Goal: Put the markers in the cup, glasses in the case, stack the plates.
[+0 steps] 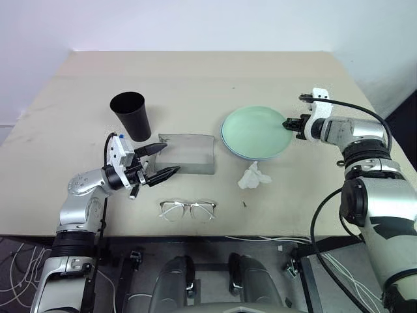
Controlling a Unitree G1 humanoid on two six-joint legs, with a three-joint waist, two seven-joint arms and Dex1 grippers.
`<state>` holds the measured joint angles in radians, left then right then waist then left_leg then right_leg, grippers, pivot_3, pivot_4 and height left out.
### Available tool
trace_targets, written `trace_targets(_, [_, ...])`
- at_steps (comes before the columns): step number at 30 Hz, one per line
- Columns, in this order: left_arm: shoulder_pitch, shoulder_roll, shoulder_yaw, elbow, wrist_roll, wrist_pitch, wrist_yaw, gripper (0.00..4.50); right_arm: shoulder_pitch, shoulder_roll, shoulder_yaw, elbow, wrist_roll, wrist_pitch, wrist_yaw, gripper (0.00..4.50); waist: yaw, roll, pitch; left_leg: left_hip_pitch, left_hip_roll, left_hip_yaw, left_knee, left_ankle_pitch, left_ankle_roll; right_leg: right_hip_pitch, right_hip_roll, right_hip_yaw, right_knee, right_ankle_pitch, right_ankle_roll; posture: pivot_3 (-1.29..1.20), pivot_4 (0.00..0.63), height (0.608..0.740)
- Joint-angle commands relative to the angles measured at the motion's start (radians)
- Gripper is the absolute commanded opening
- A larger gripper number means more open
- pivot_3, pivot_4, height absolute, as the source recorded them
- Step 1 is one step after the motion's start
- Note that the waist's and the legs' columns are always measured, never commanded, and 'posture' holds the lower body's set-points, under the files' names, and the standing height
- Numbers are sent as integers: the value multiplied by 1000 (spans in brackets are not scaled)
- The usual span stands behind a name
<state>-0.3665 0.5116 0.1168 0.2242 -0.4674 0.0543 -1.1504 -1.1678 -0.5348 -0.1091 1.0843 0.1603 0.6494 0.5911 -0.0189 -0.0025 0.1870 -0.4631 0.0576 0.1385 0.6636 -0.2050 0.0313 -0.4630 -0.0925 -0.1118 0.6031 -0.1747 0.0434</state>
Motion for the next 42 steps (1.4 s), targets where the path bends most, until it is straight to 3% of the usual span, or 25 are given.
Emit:
trace_targets(1, [-7,14,22,-37,-11,-4,7,4500,-25,6,24,-59,-19,-8,30,1035,0,0,0,0,0,0,0,0,1,0,0,0,0,0,0,0,150,740])
trace_targets(7, [0,16,24,-49,-12,3,19,4500,-23,-21,27,-182,-13,8,68,3112,1,0,0,0,0,0,0,0,-1,-1,0,0,1,0,0,0,150,740])
trace_targets(11, [9,21,29,-49,-12,-2,21,4500,138,-83,31,-594,96,108,259,4422,7,0,0,0,0,0,0,-1,-1,-1,0,0,1,0,0,0,150,740])
trace_targets(15, [13,22,34,-31,-8,-14,15,4500,406,-143,15,-1038,291,264,405,4466,10,0,0,0,0,0,-2,-1,-1,0,-1,0,-1,-1,1,0,150,740])
trace_targets(23, [24,26,38,-15,2,-34,13,4500,626,-177,13,-1302,399,384,378,4466,6,0,0,0,3,1,0,-1,-1,1,0,-1,-5,1,-2,0,150,740])
trace_targets(31, [59,35,45,-36,-3,-40,13,4500,709,-160,115,-1298,334,291,327,4466,6,0,0,-1,10,3,-11,-1,-2,0,6,-1,-20,7,-5,0,150,740])
trace_targets(42, [66,33,38,-39,2,-49,24,4500,714,-112,176,-1239,302,208,301,4466,10,-1,-1,0,8,9,-12,1,-4,-3,5,-1,-20,8,-7,0,150,740])
